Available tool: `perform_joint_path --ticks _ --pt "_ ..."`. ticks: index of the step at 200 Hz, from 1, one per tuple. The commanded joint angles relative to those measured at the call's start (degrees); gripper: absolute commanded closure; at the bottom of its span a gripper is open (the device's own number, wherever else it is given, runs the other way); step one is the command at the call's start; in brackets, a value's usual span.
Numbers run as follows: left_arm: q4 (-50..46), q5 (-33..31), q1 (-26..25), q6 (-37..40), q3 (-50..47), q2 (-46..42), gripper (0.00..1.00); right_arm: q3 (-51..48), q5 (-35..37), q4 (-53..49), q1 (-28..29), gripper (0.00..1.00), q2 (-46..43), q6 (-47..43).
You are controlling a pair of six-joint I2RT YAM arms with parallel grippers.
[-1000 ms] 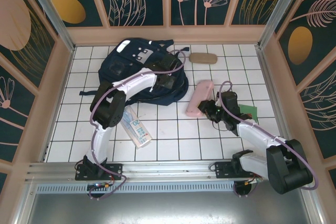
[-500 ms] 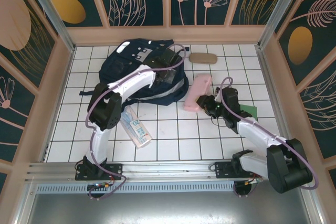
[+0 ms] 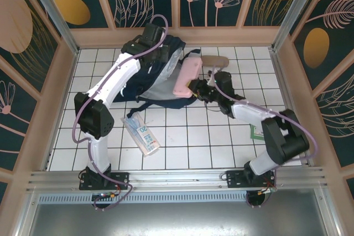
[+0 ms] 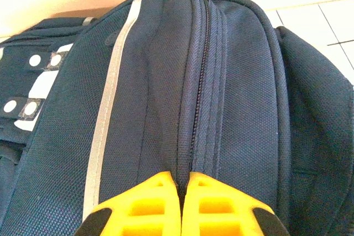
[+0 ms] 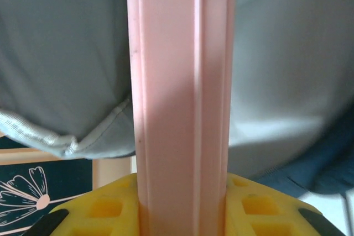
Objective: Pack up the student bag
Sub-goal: Place the pencil pouch in the student bag.
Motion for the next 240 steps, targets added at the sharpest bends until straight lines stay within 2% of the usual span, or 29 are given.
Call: perform_joint_path --ticks 1,18,40,55,103,130,140,157,174,205,240 --pt "4.9 3.0 0.6 -2.3 2.9 -3.2 1.0 4.6 2.6 7.4 2.0 0.76 6.2 4.6" --pt "5.4 3.5 0.6 -3.0 2.2 -3.5 1.0 8.0 4.4 9.3 3.1 0.76 11.3 7.4" --pt "5.8 3.8 0.6 -3.6 1.4 -3.9 1.0 14.1 7.5 5.4 5.0 0.77 17.3 8.6" --pt "5.8 4.0 0.6 -3.8 1.3 -4.0 1.0 16.3 8.1 6.2 5.5 0.77 20.4 10.3" --pt "6.2 4.8 0.6 -4.1 0.7 -4.0 1.0 21.9 6.1 7.7 6.2 0.75 28.4 15.5" --pt "6.8 5.5 0.6 -4.5 -0.3 -3.9 1.0 24.3 3.9 5.2 6.9 0.71 31.0 16.1" --pt "7.0 5.7 0.6 -4.6 -0.6 -3.7 1.0 24.8 3.2 3.8 7.1 0.64 31.3 15.4" --pt "7.2 5.8 0.6 -4.6 -1.2 -3.7 1.0 24.5 3.6 0.8 7.3 0.43 30.0 13.6" --pt "7.6 5.8 0.6 -4.6 -1.8 -3.6 1.0 24.5 4.7 -4.0 7.3 0.31 28.0 10.5" --pt "8.5 6.1 0.6 -4.4 -3.5 -3.7 1.0 24.7 8.6 -14.4 6.9 0.18 23.3 4.4" --pt "9.4 6.3 0.6 -4.4 -5.5 -4.0 1.0 22.7 12.0 -22.3 6.0 0.13 17.3 -0.6"
